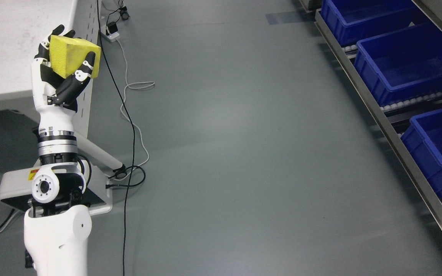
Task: Move yellow foam block to right shelf middle
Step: 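Hold the cube up in the left hand while turning toward the blue-bin shelf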
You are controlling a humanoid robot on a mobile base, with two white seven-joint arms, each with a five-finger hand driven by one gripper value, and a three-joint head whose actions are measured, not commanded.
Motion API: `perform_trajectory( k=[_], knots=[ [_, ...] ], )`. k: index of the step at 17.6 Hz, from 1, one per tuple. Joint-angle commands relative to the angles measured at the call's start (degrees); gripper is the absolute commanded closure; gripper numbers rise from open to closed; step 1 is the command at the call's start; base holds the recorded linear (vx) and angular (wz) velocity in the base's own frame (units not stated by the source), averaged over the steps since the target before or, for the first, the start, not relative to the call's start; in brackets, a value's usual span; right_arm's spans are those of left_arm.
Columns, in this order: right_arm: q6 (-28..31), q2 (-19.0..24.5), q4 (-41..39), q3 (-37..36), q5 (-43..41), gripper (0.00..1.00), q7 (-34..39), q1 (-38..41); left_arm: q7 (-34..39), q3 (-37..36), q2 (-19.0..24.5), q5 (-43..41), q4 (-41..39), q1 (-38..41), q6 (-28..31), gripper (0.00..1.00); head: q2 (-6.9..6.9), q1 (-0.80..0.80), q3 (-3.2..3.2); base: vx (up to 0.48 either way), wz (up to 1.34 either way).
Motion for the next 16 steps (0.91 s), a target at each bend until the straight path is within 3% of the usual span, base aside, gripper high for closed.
perform_trajectory(
  k=[1, 16],
  knots=[
    [0.0, -1.0, -1.0, 0.0, 0.0, 0.00, 0.0, -0.2, -1.6, -1.1, 1.7, 0.0, -0.9, -0.2, -0.2, 0.59, 0.00, 0.00, 0.00, 0.344, -0.25],
    [0.0, -1.0, -1.0, 0.0, 0.0, 0.00, 0.0, -0.1, -1.2, -0.5, 1.5, 0.0, -0.7, -0.3, 0.2, 0.59, 0.00, 0.00, 0.00, 0.352, -0.24]
  ],
)
